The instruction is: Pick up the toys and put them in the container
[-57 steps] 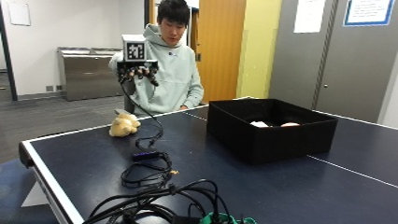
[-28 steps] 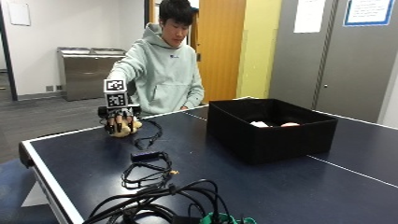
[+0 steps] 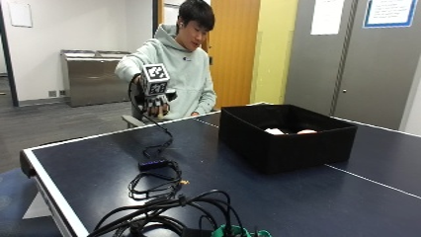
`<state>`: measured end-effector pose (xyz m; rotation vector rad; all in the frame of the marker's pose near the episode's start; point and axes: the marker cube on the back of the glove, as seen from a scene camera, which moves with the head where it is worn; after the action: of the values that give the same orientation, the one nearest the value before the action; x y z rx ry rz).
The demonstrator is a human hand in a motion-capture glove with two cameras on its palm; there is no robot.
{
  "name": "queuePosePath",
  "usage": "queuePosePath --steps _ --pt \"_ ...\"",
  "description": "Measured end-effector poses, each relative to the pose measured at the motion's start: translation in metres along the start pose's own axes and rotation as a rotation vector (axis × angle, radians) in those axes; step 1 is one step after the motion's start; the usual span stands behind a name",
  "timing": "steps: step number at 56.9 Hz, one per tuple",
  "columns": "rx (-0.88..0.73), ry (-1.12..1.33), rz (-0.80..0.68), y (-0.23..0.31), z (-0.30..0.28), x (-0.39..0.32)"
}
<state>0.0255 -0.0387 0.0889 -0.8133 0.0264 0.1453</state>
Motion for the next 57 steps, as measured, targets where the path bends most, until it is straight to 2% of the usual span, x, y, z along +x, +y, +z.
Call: queuePosePath --steps 5,9,12,19,25,41,57 --pt "0.019 0.037 -0.055 0.016 -0.035 -0.036" --pt "0.051 0.068 -0.099 -0.015 -0.116 -0.046" --pt "0.089 0.095 -0.125 -0.021 -0.150 -0.063" --pt "0.143 0.172 -0.232 0.017 -0.159 -0.128" --pt "0.231 0.160 -0.287 0.020 -0.179 -0.176" --pt "0.371 0.146 -0.353 -0.028 -0.234 -0.255" --pt "0.502 0.153 -0.299 -0.090 -0.253 -0.279"
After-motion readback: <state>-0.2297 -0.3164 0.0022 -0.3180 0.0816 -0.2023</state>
